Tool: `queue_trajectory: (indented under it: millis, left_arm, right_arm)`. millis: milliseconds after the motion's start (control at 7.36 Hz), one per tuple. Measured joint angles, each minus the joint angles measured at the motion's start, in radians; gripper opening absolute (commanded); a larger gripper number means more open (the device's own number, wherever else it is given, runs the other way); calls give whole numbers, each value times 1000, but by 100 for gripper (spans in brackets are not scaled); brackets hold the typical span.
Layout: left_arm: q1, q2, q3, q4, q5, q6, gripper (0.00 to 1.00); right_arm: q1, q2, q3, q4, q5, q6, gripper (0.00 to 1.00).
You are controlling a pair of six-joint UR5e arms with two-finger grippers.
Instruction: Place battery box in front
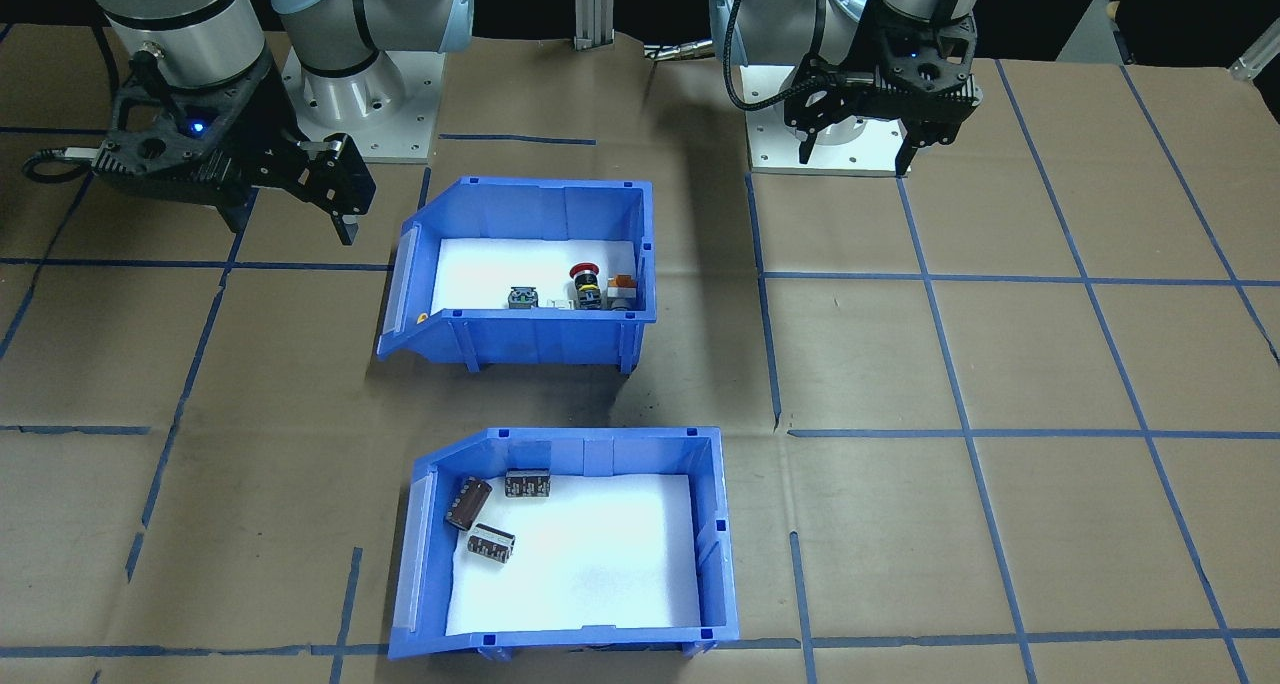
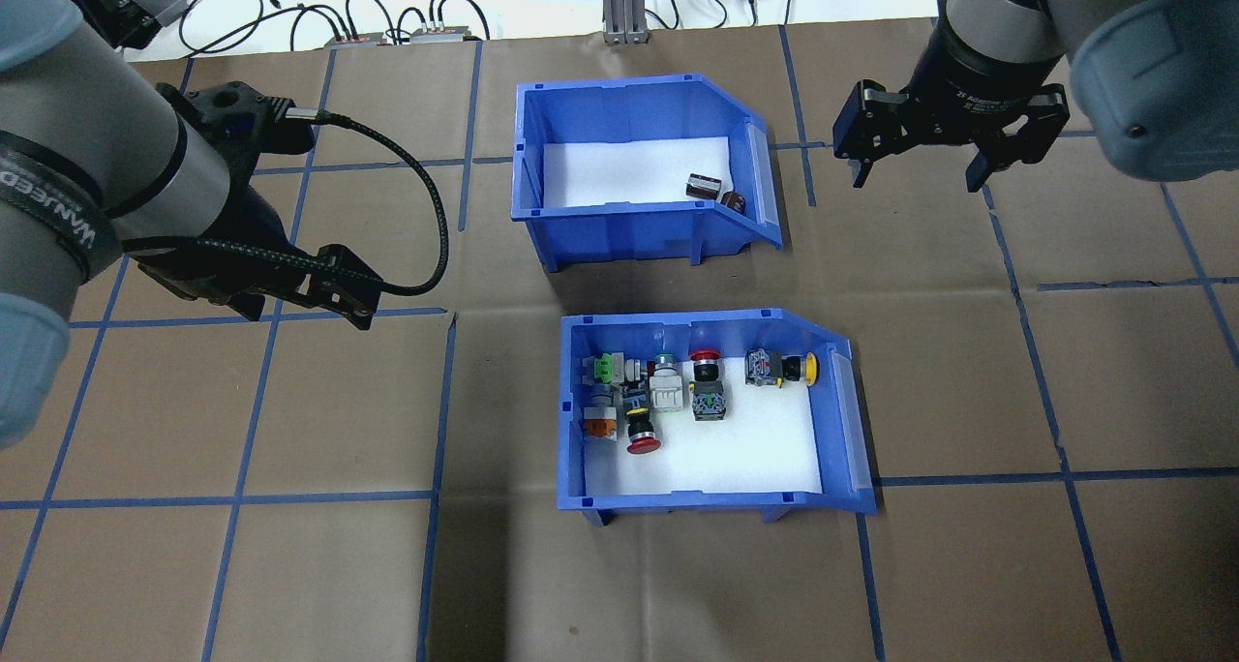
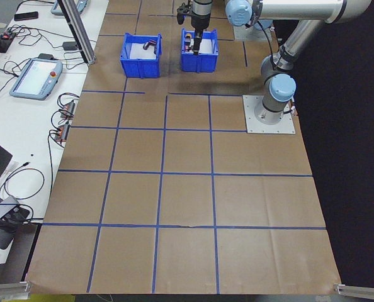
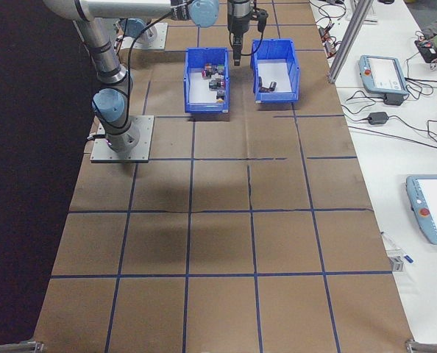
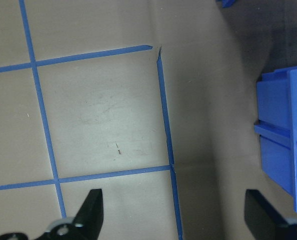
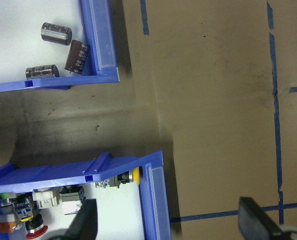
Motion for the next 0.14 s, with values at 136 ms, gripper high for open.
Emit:
queue_trajectory:
  millis: [136]
  left_arm:
    - [0,0,0,0,0,0,99]
  right_arm:
    - [0,0,0,0,0,0,100]
